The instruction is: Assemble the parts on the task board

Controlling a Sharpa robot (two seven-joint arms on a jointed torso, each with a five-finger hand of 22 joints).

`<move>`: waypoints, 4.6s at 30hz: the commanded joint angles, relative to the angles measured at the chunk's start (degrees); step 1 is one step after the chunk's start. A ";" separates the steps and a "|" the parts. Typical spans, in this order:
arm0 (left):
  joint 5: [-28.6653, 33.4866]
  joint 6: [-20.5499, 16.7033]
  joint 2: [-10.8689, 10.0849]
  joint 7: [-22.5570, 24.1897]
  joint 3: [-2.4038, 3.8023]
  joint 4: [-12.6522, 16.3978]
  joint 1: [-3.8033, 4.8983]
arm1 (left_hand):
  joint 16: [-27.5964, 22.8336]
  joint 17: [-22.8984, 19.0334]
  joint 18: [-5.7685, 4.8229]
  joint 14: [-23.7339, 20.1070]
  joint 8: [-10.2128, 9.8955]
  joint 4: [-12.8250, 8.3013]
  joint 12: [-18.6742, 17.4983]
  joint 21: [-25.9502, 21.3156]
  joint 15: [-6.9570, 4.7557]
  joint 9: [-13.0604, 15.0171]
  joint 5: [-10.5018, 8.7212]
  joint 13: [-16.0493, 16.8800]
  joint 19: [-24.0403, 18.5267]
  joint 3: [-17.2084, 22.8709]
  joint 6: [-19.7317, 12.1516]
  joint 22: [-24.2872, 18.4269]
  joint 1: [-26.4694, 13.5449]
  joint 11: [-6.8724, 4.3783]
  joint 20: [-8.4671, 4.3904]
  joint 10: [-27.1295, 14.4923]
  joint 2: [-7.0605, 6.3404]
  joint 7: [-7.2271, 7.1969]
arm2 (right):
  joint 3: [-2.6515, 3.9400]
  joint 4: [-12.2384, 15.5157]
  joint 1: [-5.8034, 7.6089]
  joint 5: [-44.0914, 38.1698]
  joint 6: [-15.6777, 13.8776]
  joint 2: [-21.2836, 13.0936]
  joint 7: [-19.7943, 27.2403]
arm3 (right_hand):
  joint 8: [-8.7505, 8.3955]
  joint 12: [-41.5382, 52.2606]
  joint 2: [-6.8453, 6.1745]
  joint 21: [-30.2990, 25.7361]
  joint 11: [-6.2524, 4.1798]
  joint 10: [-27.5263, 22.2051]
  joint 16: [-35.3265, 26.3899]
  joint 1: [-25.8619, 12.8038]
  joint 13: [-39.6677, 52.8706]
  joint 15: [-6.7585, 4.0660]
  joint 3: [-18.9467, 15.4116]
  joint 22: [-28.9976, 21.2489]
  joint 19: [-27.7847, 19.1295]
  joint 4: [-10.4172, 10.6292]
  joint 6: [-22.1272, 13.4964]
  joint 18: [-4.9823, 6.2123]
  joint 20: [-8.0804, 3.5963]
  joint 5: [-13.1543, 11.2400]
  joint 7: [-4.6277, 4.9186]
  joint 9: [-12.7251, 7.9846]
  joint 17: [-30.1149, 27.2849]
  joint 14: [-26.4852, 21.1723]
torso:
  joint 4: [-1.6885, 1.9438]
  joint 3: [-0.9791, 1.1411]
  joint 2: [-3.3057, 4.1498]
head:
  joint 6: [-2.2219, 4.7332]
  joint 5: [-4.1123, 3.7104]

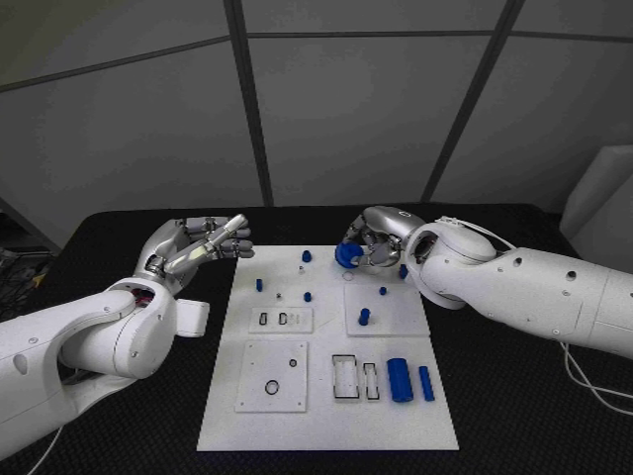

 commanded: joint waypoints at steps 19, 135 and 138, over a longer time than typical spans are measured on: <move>-0.39 0.91 0.32 -0.08 0.06 0.12 0.09 | -0.25 0.08 -0.26 -0.06 -0.32 -0.10 -0.26 0.21 0.21 -0.04 -0.13 -0.02 0.04 -0.16 0.12 0.08 -0.01 0.25 0.30 0.15 0.63 0.33 | -1.33 -4.57 0.15 -4.62 -0.77 11.17 -2.39 | -0.26 -0.87 -0.91 0.24 0.09 -0.06 0.23 -2.84 -0.56 -0.20 1.28 5.31 0.43 0.39 4.09 -0.36 0.00 -0.52 -1.34 -0.32 6.37 4.26 | 0.62 -0.08 0.22 | -0.46 0.71; -0.09 1.14 1.81 -0.42 0.04 -2.51 -0.17 | -0.54 0.18 -0.26 -0.06 -0.55 -0.27 -0.50 0.25 0.25 -0.04 -0.13 -0.03 -0.08 -0.29 0.08 0.08 0.00 0.30 0.34 0.09 0.73 0.37 | -2.03 -6.55 -6.30 18.98 -5.31 -9.80 17.79 | -7.38 -1.41 -0.31 -0.80 2.11 -0.86 0.07 -6.31 0.32 1.56 -6.88 4.04 -0.79 0.94 -2.57 0.00 1.69 2.80 0.88 -0.40 6.68 4.24 | -1.14 0.29 -0.27 | -0.63 -0.40; -0.09 1.14 1.82 -0.46 0.04 -2.53 -0.18 | -0.57 0.19 -0.26 -0.07 -0.58 -0.28 -0.53 0.26 0.26 -0.04 -0.13 -0.03 -0.10 -0.31 0.07 0.08 -0.01 0.30 0.35 0.08 0.74 0.37 | -2.03 -6.60 -6.30 19.11 -5.25 -9.61 17.95 | -7.33 -1.28 -0.17 -0.74 2.12 -0.77 0.11 -6.13 0.46 1.56 -6.84 4.16 -0.69 0.84 -2.43 -0.02 1.70 2.63 0.88 -0.38 6.76 4.26 | -1.15 0.29 -0.27 | -0.64 -0.41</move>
